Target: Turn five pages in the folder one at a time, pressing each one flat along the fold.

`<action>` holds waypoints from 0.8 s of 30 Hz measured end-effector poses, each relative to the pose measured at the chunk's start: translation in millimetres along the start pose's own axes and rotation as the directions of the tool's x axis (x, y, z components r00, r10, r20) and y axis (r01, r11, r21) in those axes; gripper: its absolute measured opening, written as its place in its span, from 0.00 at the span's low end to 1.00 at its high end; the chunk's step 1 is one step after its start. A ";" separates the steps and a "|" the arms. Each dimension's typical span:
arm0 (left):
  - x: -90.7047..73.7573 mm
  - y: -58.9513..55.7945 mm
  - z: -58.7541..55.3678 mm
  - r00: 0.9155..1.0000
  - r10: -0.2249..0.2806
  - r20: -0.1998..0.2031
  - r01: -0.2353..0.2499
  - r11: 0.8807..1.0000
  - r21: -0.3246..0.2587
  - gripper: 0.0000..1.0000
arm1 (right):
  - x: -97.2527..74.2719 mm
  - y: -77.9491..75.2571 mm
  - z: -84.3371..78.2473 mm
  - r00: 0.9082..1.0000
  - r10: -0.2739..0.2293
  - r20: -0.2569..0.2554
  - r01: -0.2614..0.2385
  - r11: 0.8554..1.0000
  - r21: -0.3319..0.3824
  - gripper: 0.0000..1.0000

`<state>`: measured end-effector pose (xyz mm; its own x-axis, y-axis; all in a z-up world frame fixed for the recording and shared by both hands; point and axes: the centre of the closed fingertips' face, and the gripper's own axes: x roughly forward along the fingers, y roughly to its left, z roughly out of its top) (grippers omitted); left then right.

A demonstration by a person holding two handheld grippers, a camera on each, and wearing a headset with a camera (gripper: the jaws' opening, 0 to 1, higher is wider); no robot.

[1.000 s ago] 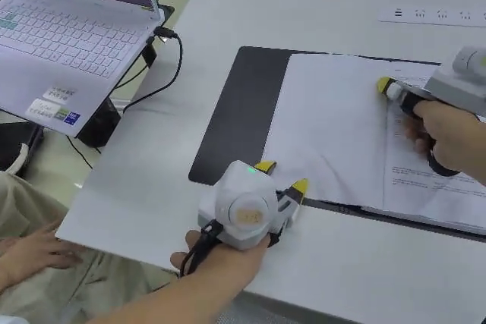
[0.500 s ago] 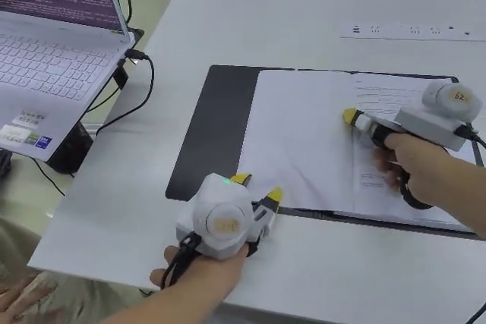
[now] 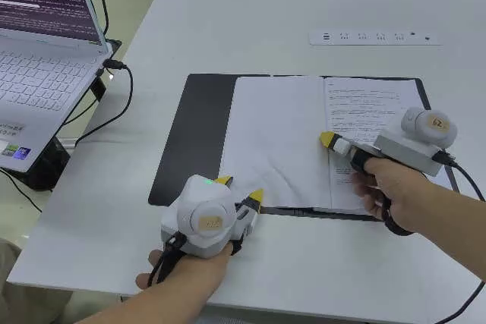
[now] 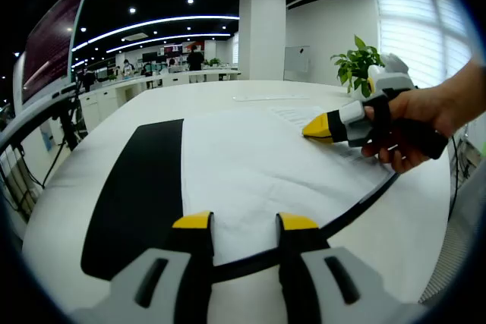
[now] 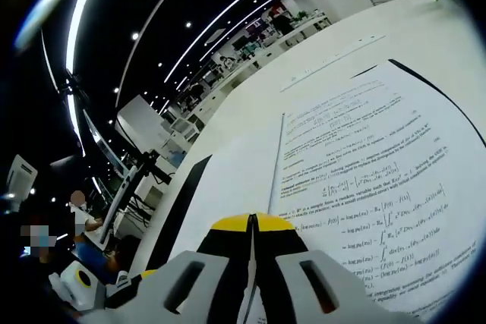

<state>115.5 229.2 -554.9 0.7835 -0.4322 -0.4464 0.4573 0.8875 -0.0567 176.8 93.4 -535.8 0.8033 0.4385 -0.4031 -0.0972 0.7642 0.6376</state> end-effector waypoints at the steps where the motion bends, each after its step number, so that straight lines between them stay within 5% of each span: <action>1: 0.0 0.0 0.0 1.000 0.000 0.001 0.000 1.000 0.000 0.32 | -2.2 0.3 -2.4 1.000 0.000 -0.002 0.000 1.000 0.005 0.00; 24: 0.4 0.6 -0.3 1.000 0.001 -0.004 -0.001 1.000 -0.005 0.32 | -43.6 8.7 -51.9 0.995 0.027 -0.100 -0.023 0.999 0.037 0.00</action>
<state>116.0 229.6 -555.4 0.7824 -0.4306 -0.4499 0.4544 0.8887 -0.0604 110.5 105.4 -546.7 0.7376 0.5039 -0.4495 -0.0941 0.7359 0.6706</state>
